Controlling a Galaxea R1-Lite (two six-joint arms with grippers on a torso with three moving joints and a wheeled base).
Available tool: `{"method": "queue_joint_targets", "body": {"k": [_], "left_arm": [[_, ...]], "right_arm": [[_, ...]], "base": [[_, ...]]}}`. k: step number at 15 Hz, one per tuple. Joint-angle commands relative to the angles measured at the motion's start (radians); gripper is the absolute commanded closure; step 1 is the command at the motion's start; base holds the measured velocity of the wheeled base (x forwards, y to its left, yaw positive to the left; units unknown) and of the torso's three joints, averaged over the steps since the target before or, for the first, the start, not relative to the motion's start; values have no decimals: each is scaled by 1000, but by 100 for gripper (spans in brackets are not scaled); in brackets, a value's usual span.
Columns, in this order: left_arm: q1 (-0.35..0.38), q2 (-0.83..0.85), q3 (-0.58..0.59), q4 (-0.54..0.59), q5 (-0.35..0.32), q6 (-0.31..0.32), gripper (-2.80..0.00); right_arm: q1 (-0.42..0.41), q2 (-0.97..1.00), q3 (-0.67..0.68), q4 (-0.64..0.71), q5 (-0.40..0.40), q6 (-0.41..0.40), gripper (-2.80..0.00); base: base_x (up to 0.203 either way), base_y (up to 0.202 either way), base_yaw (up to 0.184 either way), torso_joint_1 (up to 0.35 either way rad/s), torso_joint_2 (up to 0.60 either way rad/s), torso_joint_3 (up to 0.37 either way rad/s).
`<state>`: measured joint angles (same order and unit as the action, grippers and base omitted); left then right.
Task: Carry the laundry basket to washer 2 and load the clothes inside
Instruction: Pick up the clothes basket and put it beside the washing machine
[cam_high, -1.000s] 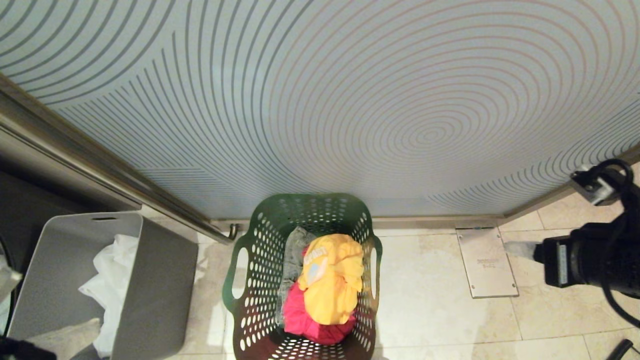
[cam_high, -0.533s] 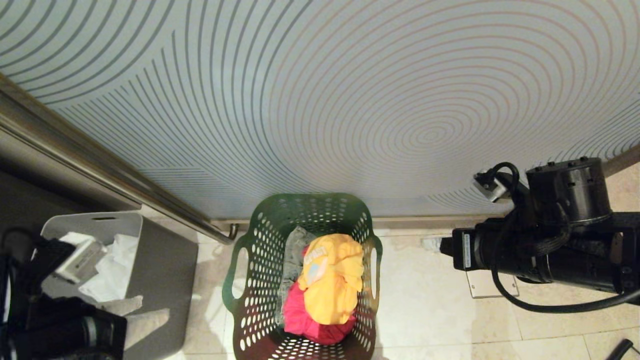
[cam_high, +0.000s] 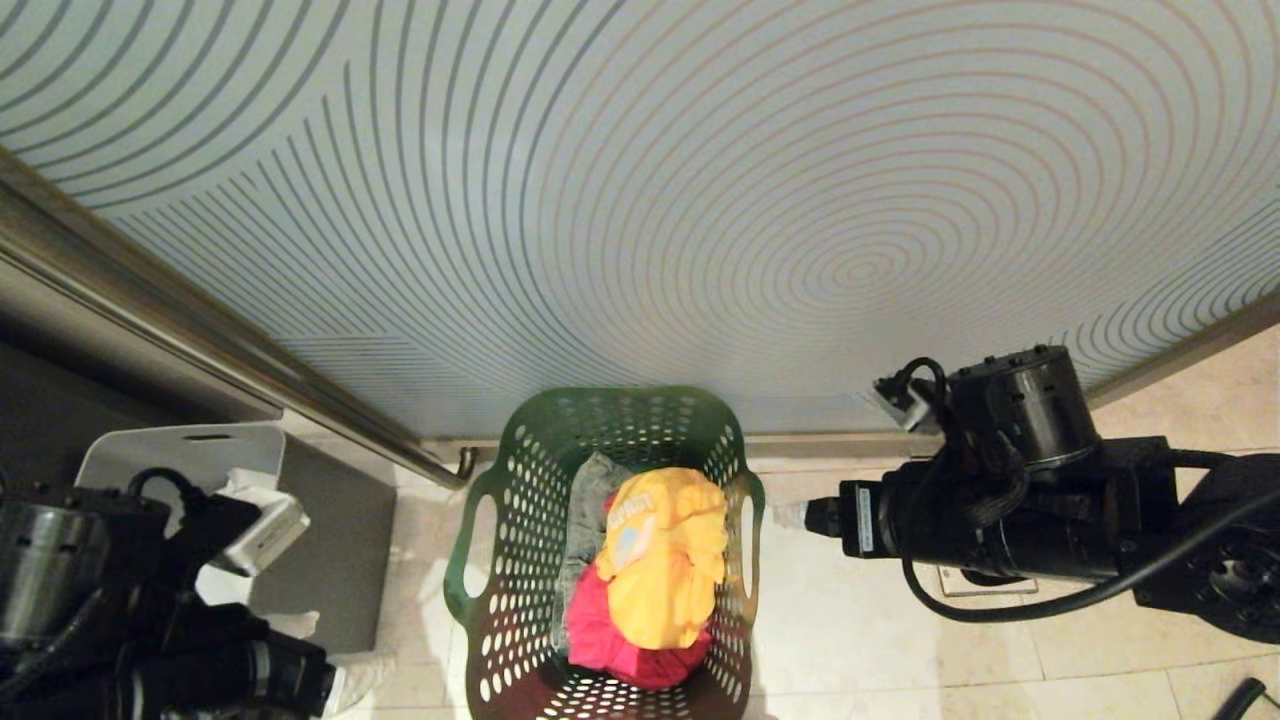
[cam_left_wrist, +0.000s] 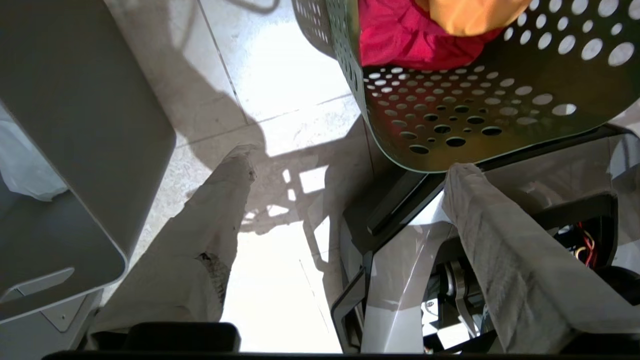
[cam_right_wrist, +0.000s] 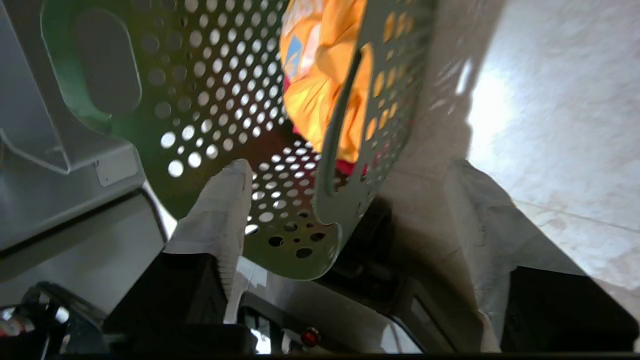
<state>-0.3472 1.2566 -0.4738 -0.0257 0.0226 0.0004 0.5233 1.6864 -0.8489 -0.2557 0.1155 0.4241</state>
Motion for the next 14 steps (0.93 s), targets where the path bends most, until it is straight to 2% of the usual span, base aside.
{"method": "queue_joint_targets", "body": {"k": [1, 4, 6, 11, 14], "left_arm": [[-5, 73, -3, -1, 0, -5, -280], [-49, 122, -14, -61, -2, -31, -280], [-67, 153, -17, -99, 0, -36, -280], [-97, 206, -48, -106, 5, -36, -280], [-102, 253, -91, -106, 39, -37, -280]], "right_arm": [[3, 82, -24, -4, 12, 5, -280], [-12, 152, -65, -6, 29, 7, -280], [-32, 177, -94, -7, 92, 7, -280], [-45, 218, -210, -7, 144, 33, -280], [-45, 229, -242, -4, 189, 62, -280]], "base": [[0, 0, 0, 0, 0, 0], [0, 0, 0, 0, 0, 0], [0, 0, 0, 0, 0, 0], [0, 0, 0, 0, 0, 0], [0, 0, 0, 0, 0, 0]]}}
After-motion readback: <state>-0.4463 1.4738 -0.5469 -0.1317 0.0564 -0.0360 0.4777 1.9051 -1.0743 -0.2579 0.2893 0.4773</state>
